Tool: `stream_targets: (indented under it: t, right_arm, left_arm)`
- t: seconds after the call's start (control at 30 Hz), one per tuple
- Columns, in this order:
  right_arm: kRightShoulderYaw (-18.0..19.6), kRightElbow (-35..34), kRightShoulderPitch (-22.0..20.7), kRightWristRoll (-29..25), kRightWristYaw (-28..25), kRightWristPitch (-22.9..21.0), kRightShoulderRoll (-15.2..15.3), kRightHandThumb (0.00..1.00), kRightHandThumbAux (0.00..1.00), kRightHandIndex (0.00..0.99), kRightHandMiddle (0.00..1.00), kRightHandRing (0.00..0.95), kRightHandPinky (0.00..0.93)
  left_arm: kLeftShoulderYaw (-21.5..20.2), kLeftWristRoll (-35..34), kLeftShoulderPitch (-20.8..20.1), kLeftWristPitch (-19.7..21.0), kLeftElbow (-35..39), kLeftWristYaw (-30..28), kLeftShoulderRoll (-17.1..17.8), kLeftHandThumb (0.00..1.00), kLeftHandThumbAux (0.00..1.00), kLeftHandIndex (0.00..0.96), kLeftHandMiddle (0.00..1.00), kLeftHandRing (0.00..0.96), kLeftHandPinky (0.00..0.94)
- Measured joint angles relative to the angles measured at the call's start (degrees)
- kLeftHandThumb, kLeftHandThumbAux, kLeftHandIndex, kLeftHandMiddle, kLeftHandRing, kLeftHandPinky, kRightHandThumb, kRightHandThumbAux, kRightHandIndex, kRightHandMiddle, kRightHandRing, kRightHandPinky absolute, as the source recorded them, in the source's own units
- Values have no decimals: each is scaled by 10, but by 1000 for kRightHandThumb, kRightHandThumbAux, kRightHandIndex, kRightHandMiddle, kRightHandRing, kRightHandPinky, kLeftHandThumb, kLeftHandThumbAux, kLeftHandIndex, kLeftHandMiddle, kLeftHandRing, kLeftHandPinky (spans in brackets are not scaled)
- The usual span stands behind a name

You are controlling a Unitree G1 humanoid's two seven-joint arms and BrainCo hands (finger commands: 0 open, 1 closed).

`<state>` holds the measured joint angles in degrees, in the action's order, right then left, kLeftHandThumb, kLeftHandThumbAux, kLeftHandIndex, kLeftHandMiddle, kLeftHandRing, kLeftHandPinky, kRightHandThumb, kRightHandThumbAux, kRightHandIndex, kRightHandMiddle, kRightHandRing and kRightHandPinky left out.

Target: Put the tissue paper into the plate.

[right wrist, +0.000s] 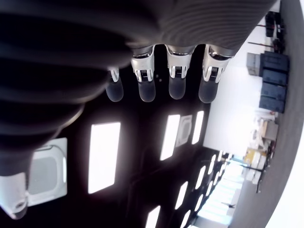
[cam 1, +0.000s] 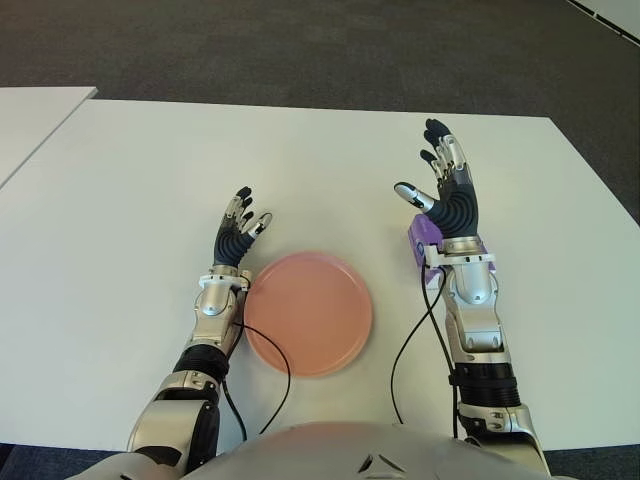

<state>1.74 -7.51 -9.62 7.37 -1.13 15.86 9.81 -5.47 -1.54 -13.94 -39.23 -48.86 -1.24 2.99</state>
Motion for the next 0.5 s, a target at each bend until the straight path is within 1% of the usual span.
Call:
stream_targets:
  t: [0.13,0.27,0.37,0.5]
  right_arm:
    - [9,-48,-11,34,-12,-22,38,329,503,21,3,0,0]
    - [13,-80,-26,66,-24,-52,66,343,469,25,0,0,0]
    - [15,-90,-40,87,-39,-70,94,353,442,28,0,0,0]
    - [21,-84,-60,103,-48,-75,123,355,421,29,0,0,0]
  left_arm:
    - [1,4,-5,0,-8,4,0,0,559,0,0,0,0]
    - [1,5,-8,-2,-13,4,0,0,550,0,0,0,0]
    - [1,5,-10,-3,-15,4,-1,0,540,0,0,0,0]
    - [1,7,-12,-3,-19,6,-1,0,532,0,0,0,0]
